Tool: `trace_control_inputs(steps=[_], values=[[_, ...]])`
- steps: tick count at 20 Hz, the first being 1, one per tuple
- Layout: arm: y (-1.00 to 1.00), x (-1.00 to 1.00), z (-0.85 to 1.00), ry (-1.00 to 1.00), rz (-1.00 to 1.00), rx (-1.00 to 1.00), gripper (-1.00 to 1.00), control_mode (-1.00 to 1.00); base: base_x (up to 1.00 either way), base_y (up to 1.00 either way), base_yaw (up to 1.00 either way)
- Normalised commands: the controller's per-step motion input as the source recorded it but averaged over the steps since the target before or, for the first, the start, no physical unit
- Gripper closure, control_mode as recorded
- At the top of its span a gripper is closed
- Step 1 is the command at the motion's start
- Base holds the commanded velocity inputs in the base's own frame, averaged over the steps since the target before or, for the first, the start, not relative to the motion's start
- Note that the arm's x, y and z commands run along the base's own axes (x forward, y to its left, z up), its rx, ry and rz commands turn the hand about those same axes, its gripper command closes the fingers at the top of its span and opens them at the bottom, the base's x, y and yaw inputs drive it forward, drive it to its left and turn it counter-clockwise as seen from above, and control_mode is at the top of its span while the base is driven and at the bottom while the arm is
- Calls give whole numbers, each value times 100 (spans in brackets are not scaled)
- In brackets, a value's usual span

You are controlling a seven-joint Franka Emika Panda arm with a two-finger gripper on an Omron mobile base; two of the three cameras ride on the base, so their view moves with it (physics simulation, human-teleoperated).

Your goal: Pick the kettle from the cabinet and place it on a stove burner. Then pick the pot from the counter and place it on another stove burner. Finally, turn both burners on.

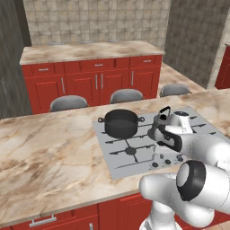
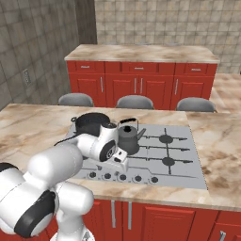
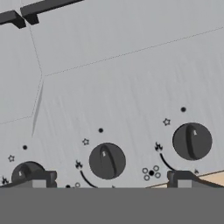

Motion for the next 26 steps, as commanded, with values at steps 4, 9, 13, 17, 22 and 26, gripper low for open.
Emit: trace_control_inputs(steps=[4,9,13,17,22,26], values=[[22,-11,0,0,0,-1,-100,-100,0,0,0],[11,-8,-3,-1,0,-4,-100,-100,0,0,0],[-3,0,-13,-6,3,-5,-100,-100,0,0,0],[-1,0,-16,-7,4,-4,-100,-100,0,0,0],[0,5,-15,-1,2,0,-100,-100,0,0,0],[0,2,-20,0,2,-1,-100,-100,0,0,0]])
